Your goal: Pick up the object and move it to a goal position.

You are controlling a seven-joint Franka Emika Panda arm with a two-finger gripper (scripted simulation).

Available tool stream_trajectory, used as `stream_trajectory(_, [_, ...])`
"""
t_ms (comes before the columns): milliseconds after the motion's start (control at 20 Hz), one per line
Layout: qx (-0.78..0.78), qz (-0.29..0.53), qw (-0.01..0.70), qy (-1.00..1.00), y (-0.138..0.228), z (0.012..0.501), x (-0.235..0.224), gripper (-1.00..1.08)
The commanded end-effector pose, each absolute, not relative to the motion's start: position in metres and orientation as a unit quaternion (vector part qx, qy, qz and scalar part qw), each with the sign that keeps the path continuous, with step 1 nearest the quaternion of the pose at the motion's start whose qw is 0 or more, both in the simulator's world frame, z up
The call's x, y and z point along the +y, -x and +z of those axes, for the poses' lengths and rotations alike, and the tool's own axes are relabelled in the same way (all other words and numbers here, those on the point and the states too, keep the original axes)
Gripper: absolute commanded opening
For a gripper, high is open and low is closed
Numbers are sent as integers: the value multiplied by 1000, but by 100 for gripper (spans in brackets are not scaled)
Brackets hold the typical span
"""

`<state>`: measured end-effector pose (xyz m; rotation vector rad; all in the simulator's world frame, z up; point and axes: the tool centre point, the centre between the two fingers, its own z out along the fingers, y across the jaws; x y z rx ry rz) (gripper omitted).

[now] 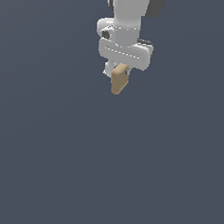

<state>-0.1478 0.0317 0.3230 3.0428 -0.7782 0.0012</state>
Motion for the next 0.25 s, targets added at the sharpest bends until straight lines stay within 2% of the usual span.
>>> stream_trajectory(0, [-248, 0, 0, -969, 150, 326, 33, -100])
stream_trajectory(200, [-248, 0, 0, -969, 149, 326, 33, -100])
